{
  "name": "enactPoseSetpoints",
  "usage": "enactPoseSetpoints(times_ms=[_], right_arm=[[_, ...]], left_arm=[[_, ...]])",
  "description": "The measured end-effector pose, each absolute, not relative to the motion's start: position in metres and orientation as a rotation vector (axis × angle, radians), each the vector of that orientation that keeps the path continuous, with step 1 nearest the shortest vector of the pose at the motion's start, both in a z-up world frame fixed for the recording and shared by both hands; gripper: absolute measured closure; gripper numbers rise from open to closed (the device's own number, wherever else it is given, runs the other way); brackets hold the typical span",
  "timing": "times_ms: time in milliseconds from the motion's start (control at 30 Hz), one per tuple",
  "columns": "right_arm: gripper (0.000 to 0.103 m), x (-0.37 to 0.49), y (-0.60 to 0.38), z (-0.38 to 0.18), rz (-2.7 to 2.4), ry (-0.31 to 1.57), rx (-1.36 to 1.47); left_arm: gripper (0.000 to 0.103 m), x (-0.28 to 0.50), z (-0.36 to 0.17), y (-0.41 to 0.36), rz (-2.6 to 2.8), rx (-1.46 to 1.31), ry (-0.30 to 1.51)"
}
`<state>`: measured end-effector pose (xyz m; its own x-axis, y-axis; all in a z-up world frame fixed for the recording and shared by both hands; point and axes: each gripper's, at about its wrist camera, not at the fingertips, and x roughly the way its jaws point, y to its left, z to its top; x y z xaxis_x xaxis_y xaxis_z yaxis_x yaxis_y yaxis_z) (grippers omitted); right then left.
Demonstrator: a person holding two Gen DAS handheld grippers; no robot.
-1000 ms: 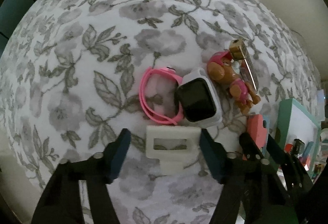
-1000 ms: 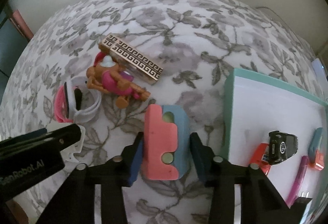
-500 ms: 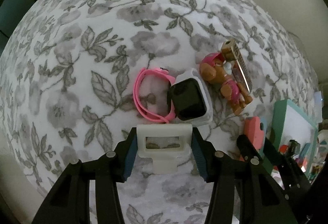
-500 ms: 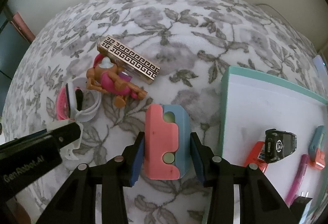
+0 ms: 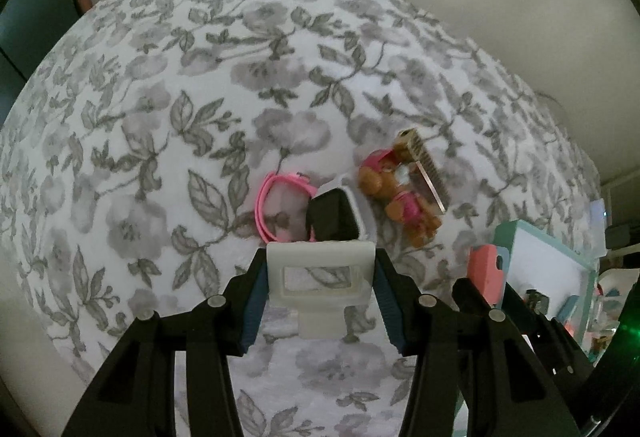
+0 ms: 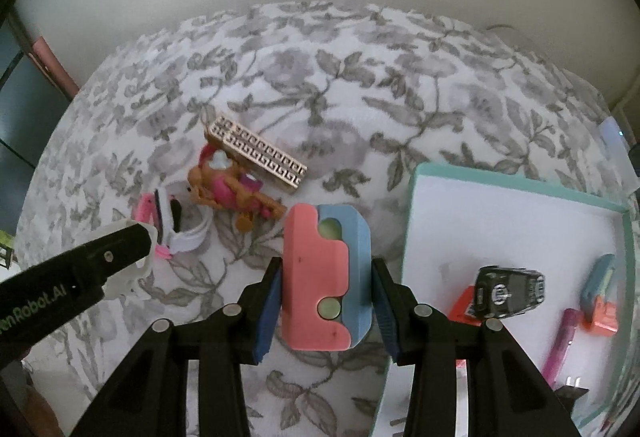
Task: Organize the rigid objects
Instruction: 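Carry the white frame and pink-blue block over the tray and lower them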
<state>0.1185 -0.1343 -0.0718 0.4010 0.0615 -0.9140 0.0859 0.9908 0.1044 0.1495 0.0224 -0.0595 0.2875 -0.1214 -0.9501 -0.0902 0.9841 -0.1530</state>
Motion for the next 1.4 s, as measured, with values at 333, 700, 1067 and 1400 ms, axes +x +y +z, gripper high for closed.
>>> enactPoseSetpoints(times_ms=[333,700,1067,1400], right_arm=[[0.058,0.108,-0.17,-0.02,-0.054,1.039,0.205],[0.058,0.086,-0.242,0.019,-0.204,0.948,0.276],[0.058,0.06,-0.319,0.013,-0.374,0.954,0.375],[0.058,0.047,-0.356,0.0,-0.436,0.976,0.431]], left_arm=[[0.051,0.137,0.001,0.008,-0.097,-0.219,1.13],[0.051,0.121,0.033,-0.033,-0.189,-0.208,1.061],[0.051,0.105,0.037,-0.094,-0.281,-0.117,1.067],[0.051,0.095,0.021,-0.146,-0.345,-0.022,1.111]])
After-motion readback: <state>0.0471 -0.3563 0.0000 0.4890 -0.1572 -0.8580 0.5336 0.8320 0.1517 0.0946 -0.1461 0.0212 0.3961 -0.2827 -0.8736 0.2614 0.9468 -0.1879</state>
